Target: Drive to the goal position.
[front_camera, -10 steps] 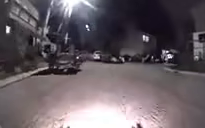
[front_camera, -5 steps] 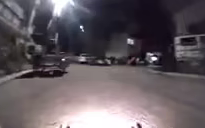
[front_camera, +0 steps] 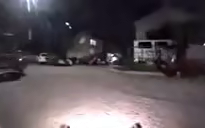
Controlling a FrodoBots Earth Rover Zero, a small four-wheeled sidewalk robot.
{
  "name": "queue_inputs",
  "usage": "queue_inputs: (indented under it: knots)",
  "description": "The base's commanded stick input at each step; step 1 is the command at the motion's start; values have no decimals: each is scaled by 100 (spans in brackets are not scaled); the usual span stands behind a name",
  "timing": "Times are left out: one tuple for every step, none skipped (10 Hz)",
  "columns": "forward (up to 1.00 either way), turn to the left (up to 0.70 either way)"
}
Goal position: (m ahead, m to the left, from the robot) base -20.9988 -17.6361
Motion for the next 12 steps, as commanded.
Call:
queue_inputs:
  knots:
    - [0,-85]
    - [0,-85]
    - [0,-85]
    - [0,-85]
    - [0,-85]
    - [0,-85]
    - [0,-85]
    - [0,-85]
    - [0,-85]
    - [0,-85]
    - [0,-85]
    - [0,-85]
